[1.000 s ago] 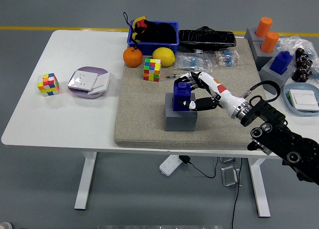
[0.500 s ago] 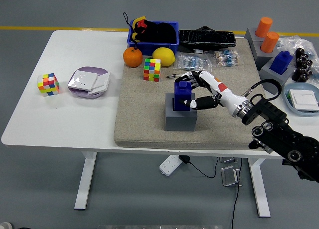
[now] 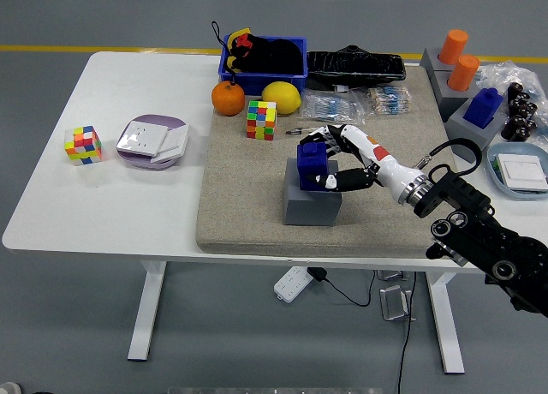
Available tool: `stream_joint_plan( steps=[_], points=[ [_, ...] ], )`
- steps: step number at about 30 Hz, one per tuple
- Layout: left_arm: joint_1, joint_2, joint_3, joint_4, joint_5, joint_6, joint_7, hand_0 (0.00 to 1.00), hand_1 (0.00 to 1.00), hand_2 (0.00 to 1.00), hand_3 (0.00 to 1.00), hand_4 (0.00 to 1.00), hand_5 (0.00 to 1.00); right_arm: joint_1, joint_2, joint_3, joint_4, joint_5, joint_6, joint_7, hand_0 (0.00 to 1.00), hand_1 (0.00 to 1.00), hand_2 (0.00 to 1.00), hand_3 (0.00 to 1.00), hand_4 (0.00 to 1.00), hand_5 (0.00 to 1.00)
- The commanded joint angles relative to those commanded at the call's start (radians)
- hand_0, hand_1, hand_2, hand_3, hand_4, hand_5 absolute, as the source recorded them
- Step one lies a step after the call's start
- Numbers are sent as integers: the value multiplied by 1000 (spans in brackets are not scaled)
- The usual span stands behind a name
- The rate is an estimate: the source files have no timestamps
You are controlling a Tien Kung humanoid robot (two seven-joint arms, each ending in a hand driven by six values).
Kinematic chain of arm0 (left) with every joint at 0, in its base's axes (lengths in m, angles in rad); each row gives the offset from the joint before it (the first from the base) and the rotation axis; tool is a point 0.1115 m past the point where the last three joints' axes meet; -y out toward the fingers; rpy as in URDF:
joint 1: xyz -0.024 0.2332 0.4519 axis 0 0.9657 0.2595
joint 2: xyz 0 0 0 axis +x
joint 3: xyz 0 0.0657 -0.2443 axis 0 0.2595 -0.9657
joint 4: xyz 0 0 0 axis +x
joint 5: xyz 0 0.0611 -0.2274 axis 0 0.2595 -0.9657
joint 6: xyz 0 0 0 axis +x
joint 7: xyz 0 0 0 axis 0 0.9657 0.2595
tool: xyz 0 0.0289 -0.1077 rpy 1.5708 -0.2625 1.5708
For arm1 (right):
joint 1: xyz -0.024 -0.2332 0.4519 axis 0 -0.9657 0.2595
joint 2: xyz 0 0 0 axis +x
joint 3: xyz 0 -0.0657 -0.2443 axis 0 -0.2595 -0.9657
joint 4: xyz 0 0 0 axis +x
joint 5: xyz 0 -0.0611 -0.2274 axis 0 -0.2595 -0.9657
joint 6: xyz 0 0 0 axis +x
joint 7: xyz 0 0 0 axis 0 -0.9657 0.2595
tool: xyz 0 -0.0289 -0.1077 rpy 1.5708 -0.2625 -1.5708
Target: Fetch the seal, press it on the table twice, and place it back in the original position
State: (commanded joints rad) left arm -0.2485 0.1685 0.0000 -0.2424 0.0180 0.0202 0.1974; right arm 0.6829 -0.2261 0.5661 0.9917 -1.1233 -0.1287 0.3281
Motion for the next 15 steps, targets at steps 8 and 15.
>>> stream_joint_plan(
  steps=[8,15],
  points=[
    [1,-1,0,0,-1,0,0,791,742,738,762,626,445,2,8,1,15,-1,-6,1,553,402,435,430,753,2],
    [1,-1,0,0,0,0,0,792,742,738,762,626,447,0,19,9,14,-3,-11,3,552,401,436,430,753,2]
  ],
)
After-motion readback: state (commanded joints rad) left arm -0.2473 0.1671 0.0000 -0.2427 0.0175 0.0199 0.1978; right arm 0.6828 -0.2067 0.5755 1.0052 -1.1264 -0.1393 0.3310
